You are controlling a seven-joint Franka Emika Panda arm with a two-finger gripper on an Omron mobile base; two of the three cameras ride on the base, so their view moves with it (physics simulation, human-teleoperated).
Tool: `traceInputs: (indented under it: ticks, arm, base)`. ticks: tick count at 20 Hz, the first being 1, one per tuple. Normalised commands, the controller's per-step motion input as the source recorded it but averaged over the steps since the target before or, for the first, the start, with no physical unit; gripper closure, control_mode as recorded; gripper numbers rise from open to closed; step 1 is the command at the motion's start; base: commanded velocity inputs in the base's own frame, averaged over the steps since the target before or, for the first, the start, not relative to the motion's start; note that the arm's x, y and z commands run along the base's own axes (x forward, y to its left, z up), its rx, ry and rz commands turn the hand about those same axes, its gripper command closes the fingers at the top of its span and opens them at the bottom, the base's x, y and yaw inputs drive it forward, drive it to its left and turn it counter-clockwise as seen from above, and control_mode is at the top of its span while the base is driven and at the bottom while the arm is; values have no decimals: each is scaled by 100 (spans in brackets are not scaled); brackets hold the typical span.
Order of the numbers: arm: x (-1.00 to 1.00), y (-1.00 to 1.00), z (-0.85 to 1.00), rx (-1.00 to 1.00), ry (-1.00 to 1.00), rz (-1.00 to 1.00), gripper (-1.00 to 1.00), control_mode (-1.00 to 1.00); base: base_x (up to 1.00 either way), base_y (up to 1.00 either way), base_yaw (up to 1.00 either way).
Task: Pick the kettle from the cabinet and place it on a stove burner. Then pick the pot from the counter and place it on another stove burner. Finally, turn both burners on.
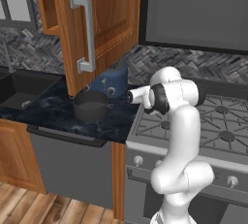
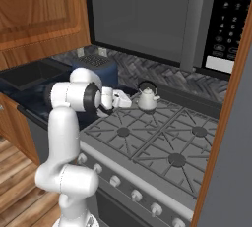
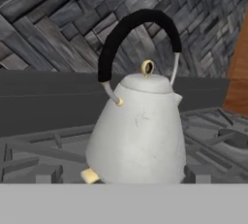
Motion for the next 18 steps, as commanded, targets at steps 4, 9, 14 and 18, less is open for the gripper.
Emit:
traceInputs:
  ticks: [4, 9, 14, 18]
  arm:
    - [-37, 0, 22, 0, -3, -2, -100, -100]
    - [-39, 0, 24, 0, -1, -1, -100, -100]
    - [-31, 0, 29, 0, 0, -2, -100, -100]
    - [-38, 0, 32, 0, 0, -3, -100, -100]
  base:
    - [0, 0, 0]
    - [0, 0, 0]
    - [0, 0, 0]
    - [0, 0, 0]
